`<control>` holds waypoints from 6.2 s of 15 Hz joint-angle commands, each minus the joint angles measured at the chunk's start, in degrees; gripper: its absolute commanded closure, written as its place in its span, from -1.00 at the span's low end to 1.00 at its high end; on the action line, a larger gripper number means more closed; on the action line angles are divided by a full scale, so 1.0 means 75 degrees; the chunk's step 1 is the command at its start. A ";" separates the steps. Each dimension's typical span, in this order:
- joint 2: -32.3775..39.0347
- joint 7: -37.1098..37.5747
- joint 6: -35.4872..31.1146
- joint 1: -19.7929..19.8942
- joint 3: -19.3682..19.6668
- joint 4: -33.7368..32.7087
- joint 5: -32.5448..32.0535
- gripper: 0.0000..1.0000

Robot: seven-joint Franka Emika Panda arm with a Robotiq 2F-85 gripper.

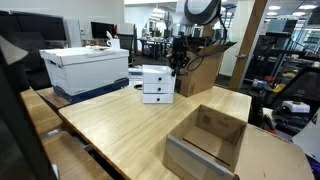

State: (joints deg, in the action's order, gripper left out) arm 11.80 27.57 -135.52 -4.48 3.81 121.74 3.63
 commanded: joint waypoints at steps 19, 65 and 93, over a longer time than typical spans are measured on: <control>-0.0006 -0.4801 -0.1262 0.0496 -0.0769 0.0324 0.0235 0.95; 0.1155 -0.2634 0.0801 0.0196 -0.0954 -0.1739 0.1460 0.96; 0.1107 -0.2229 -0.0094 0.0090 -0.0332 -0.1681 -0.0753 0.90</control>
State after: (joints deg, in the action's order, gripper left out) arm 21.37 14.58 -137.14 -5.26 2.89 108.77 -3.81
